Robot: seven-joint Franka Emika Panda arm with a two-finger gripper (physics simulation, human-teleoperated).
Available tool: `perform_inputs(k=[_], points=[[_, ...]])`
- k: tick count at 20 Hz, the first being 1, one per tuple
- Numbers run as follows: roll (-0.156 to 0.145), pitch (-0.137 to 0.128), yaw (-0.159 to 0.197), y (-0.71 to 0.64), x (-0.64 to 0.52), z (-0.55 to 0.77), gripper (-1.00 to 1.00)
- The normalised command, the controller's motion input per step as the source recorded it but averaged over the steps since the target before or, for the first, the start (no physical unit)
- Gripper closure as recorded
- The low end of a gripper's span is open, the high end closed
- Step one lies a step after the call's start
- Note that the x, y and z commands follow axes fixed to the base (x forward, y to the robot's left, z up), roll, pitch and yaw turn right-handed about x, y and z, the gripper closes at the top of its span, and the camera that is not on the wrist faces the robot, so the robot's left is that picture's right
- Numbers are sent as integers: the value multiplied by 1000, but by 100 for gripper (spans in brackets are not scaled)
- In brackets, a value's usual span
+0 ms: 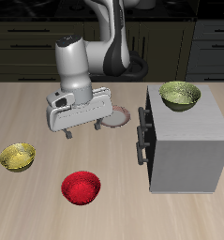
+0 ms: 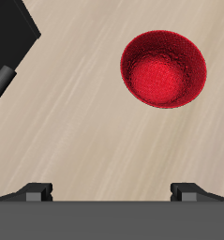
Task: Close the bottom drawer of the white cabinet and place the red bowl on the plate
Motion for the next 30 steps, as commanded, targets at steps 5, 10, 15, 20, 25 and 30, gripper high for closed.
perform_inputs(k=[5,10,15,20,25,30], points=[[-12,67,-302,-132,1,168,-100],[-18,28,-106,-5,-12,93,-100],[-8,-15,33,39,9,111,-100],[11,-16,35,96,94,224,-100],[3,-17,25,40,84,197,-100],[-13,-21,30,-78,196,205,-100]])
